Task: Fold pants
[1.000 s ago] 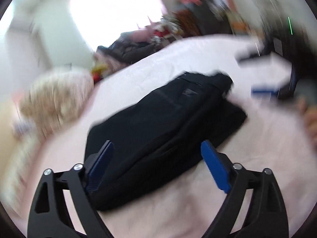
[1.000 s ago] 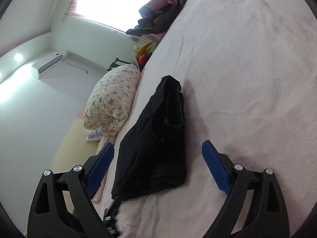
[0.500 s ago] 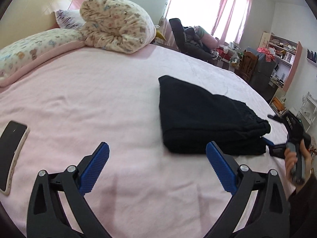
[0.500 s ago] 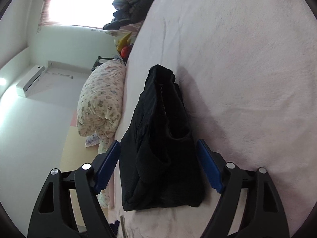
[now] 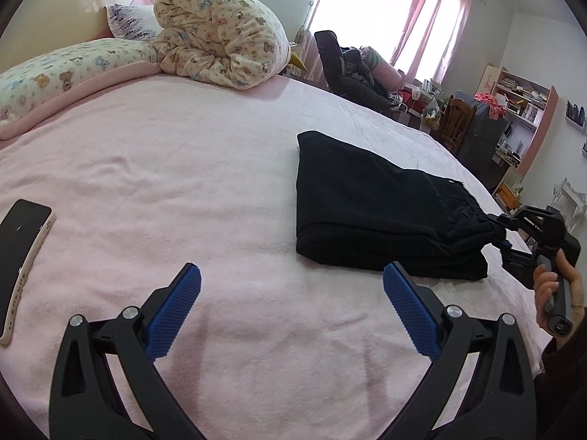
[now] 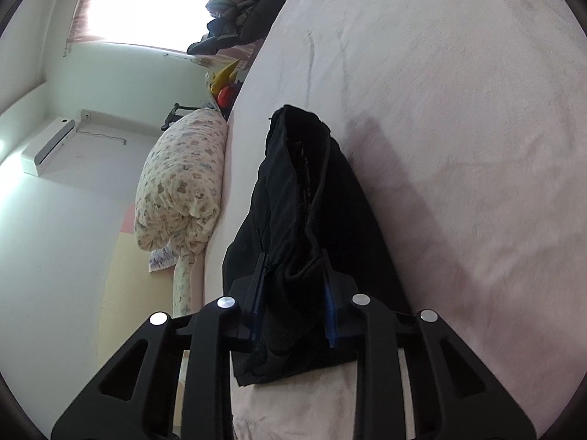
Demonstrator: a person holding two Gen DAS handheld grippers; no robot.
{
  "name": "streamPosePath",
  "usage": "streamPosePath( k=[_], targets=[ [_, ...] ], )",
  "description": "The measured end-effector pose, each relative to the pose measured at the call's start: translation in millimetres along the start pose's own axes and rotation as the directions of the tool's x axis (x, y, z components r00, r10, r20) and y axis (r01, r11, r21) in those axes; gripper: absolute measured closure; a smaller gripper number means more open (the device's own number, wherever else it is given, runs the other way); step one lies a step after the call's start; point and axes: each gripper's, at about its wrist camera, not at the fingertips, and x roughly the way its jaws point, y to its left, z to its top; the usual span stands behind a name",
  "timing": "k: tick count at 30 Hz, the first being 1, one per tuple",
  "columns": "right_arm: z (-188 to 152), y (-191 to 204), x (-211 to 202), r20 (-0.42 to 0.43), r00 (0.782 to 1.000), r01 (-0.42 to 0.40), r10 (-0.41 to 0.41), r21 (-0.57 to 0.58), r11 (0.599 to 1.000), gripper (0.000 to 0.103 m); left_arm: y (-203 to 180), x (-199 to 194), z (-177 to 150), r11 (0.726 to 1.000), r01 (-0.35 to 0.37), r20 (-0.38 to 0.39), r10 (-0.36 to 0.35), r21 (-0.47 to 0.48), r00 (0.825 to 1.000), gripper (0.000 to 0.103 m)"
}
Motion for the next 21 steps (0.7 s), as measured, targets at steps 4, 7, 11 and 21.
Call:
streamPosePath(
  k=[4, 7, 11, 21],
  targets=[
    [-15, -1, -11, -0.006, 1.0, -0.029, 0.029, 0.029, 0.999, 0.076, 3, 1, 0, 1.0, 0.0, 0.006, 0.0, -0.014, 1.0, 0.003],
    [-24, -7, -13, 0.006, 1.0, 0.002, -0.002, 0.019, 1.0, 0.077, 6, 3, 1, 1.0, 0.002, 0.011, -0.002, -0.029, 1.0, 0.003],
    [-11, -27, -4, -0.013, 0.998, 0.064, -0.064, 0.02, 0.998, 0.064, 6, 4, 2, 0.999, 0.014, 0.004, -0.014, -0.037, 1.0, 0.002],
    [-41, 56, -41, 0.185, 0.98, 0.148, -0.073, -0.432, 0.89, 0.04, -2, 0, 24, 0.996, 0.059, 0.097, -0.052, -0.071, 0.994, 0.002]
  ],
)
